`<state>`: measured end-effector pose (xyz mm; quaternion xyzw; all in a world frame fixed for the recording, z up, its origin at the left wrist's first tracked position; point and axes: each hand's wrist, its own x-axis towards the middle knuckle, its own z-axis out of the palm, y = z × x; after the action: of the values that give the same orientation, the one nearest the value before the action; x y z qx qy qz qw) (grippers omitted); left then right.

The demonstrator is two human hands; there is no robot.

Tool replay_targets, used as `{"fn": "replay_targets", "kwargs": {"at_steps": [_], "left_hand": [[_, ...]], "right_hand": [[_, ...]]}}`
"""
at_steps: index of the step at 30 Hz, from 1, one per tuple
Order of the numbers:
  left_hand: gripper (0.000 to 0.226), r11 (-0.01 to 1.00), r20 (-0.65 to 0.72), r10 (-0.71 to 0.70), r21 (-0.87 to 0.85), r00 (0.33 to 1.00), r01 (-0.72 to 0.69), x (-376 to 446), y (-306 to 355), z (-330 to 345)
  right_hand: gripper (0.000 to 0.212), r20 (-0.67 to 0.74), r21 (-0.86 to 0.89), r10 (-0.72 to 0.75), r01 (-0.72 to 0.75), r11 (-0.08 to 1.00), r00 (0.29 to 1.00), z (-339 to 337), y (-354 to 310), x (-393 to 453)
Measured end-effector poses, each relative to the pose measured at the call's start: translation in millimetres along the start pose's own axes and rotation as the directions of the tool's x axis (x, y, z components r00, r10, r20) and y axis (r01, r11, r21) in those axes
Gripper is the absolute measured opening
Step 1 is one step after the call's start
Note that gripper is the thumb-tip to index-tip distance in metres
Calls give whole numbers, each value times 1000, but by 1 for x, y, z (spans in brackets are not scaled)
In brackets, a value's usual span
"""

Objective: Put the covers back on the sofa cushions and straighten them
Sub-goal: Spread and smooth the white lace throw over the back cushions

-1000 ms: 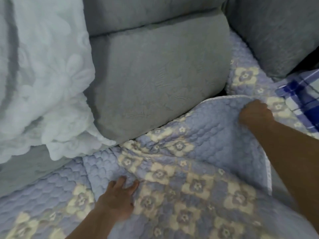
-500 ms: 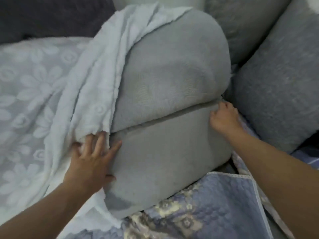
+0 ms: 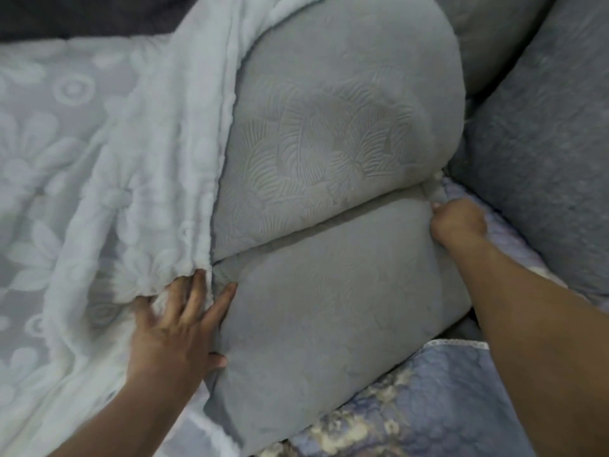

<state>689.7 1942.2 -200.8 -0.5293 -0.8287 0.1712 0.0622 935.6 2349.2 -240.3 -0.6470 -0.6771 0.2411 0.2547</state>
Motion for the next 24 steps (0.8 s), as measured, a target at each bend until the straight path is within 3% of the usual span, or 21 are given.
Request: {"fn": "replay_targets", "kwargs": {"at_steps": [3, 5, 7, 8, 11, 12, 14, 16, 17, 19, 21, 22, 24], "left_hand": [[129, 1000, -3, -8, 22, 1000, 8, 0, -5, -4], [127, 996, -5, -32, 79, 999, 33, -6, -8, -4], [122, 999, -57, 32, 39, 998, -30, -21, -16, -10], [110, 996, -70, 83, 31, 994, -81, -31, -22, -15], [38, 971, -219, 221, 143, 950, -193, -72, -73, -53], [28, 976, -273, 186, 158, 944, -147, -81, -101, -71], [14, 986, -368, -48, 132, 929, 103, -95, -172, -123], [19, 908, -456, -314, 111, 833, 403, -98, -245, -178], [25, 867, -456, -386, 117, 802, 484, -97, -269, -198], [35, 754, -325, -594, 93, 736, 650, -95, -291, -221], [45, 694, -107, -719, -75, 687, 716, -88, -290, -217], [49, 694, 16, -708, -168, 706, 700, -82, -281, -210], [62, 742, 87, -605, -297, 791, 601, -72, -262, -196]], "right_hand": [[44, -28, -73, 17, -19, 997, 999, -30, -8, -26], [46, -40, -174, 101, -107, 979, 994, -65, -8, -47], [46, -48, -196, 171, -178, 964, 984, -95, -8, -63], [44, -42, -178, 201, -205, 962, 979, -104, -6, -67], [39, 28, -228, 218, -206, 952, 976, -143, -22, -94], [39, 56, -255, 234, -212, 943, 971, -152, -29, -104], [43, 105, -307, 233, -192, 932, 967, -166, -43, -130], [50, 244, -362, 231, -132, 923, 942, -163, -68, -155], [50, 327, -386, 212, -75, 919, 921, -160, -79, -166], [46, 468, -332, 182, -19, 943, 865, -142, -105, -194], [49, 575, -311, 87, 119, 943, 813, -119, -133, -226], [50, 603, -284, 17, 195, 939, 797, -107, -147, -242], [45, 651, -201, -154, 365, 909, 743, -81, -175, -281]]}}
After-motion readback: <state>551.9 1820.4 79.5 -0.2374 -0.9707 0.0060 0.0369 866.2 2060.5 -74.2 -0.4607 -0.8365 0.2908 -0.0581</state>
